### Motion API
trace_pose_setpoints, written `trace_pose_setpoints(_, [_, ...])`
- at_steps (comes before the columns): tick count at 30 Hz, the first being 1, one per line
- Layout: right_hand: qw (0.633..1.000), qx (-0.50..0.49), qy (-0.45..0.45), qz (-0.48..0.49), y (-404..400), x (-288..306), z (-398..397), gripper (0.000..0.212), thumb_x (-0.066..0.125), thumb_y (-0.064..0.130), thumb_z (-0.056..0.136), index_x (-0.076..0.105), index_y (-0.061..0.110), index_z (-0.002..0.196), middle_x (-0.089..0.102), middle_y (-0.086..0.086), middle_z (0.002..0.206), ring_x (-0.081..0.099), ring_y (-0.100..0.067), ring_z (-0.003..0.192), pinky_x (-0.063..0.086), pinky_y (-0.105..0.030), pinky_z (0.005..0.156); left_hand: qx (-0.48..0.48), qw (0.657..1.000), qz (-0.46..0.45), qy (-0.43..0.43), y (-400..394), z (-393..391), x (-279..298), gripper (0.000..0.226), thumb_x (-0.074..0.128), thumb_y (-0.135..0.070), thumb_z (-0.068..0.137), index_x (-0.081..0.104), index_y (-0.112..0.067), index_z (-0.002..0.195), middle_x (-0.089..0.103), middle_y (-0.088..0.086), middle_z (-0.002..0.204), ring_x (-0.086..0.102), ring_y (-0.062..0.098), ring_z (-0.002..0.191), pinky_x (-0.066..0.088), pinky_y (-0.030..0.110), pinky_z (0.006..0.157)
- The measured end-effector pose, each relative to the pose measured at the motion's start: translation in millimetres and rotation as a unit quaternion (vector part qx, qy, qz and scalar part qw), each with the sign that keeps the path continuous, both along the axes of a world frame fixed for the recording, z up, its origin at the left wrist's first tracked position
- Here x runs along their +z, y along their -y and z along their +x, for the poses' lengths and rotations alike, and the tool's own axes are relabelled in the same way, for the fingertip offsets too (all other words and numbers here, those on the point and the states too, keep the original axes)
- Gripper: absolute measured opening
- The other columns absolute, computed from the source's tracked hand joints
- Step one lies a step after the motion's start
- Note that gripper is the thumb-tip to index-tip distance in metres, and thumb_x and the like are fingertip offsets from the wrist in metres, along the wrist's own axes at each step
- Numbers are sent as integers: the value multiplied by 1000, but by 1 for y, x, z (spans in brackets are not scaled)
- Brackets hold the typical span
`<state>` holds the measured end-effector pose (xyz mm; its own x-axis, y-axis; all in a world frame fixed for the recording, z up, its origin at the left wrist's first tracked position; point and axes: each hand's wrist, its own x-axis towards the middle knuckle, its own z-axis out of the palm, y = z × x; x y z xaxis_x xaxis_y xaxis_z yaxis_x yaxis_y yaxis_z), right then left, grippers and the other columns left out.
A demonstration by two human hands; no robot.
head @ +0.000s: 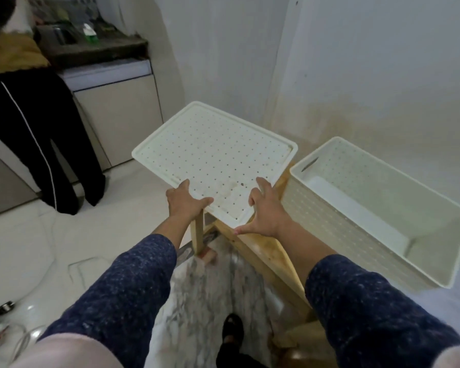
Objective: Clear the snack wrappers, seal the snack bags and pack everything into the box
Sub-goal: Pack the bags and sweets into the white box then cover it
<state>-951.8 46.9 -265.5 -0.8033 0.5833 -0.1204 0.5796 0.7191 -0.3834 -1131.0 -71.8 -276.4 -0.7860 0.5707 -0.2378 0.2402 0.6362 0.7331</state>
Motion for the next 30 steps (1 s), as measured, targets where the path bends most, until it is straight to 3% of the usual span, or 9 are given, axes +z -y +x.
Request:
trace_pose_setpoints(6, [999, -5, 28, -41, -42, -43, -40, 79, 78, 69, 46, 36, 22, 93, 6, -6, 157, 5, -32, 144, 19, -46, 116, -18, 996, -90, -1, -47, -39, -40, 92, 71, -51, 75, 30, -9, 145, 34, 17, 148, 27, 31, 139, 32, 33, 107])
trace_pose_setpoints(9, [996, -16, 68, -62, -71, -59, -52, 82, 78, 70, 44, 37, 22, 96, 9, -4, 154, 13, -30, 141, 23, -46, 115, -46, 990, -134, -10, -79, -50, -55, 69, 69, -51, 76, 46, -9, 126, 53, 18, 127, 42, 34, 123, 37, 30, 84])
trace_pose_setpoints(14, [974, -3, 215, -71, -103, -86, -50, 97, 69, 79, 46, 43, 17, 116, 15, -5, 149, 32, -30, 130, 38, -41, 104, -103, 977, -185, 38, -114, -39, -81, 72, 68, -33, 81, 33, -11, 140, 36, 16, 139, 33, 31, 131, 33, 32, 104])
trace_pose_setpoints(17, [959, 27, 276, -58, -117, -86, -60, 92, 63, 78, 58, 45, 16, 123, 32, -7, 136, 43, -29, 121, 42, -40, 97, -115, 967, -226, 3, -127, -35, -82, 55, 61, -30, 85, 38, -10, 130, 37, 19, 127, 49, 33, 111, 45, 33, 79])
trace_pose_setpoints(19, [960, 19, 275, -57, -127, -82, -70, 76, 62, 68, 72, 44, 15, 124, 44, -8, 128, 50, -26, 114, 44, -37, 90, -152, 945, -283, -53, -136, -41, -77, 44, 58, -29, 87, 41, -10, 122, 48, 13, 116, 56, 29, 100, 42, 31, 64])
trace_pose_setpoints(22, [959, 1, 279, -45, -136, -77, -78, 59, 59, 48, 85, 38, 15, 130, 47, -10, 129, 52, -27, 115, 47, -38, 91, -203, 904, -349, -144, -149, -49, -65, 32, 54, -24, 88, 52, -11, 117, 53, 2, 92, 56, 21, 88, 38, 28, 55])
trace_pose_setpoints(24, [966, -24, 255, -36, -136, -74, -78, 55, 57, 38, 89, 34, 16, 134, 41, -10, 133, 47, -28, 120, 47, -40, 95, -223, 899, -329, -182, -157, -53, -64, 39, 52, -30, 90, 50, -13, 126, 51, 6, 110, 52, 23, 104, 45, 32, 74])
trace_pose_setpoints(26, [975, -50, 214, -22, -134, -71, -76, 52, 55, 31, 90, 34, 15, 135, 38, -10, 136, 42, -28, 124, 45, -40, 97, -256, 894, -302, -209, -162, -54, -61, 51, 50, -38, 92, 40, -14, 135, 40, 10, 132, 41, 27, 123, 40, 38, 94])
trace_pose_setpoints(30, [978, -99, 181, -30, -126, -56, -75, 55, 55, 27, 91, 35, 8, 138, 38, -11, 140, 42, -28, 128, 44, -39, 96, -317, 872, -281, -244, -167, -57, -47, 55, 48, -39, 94, 37, -8, 138, 36, 12, 138, 38, 28, 127, 40, 38, 97])
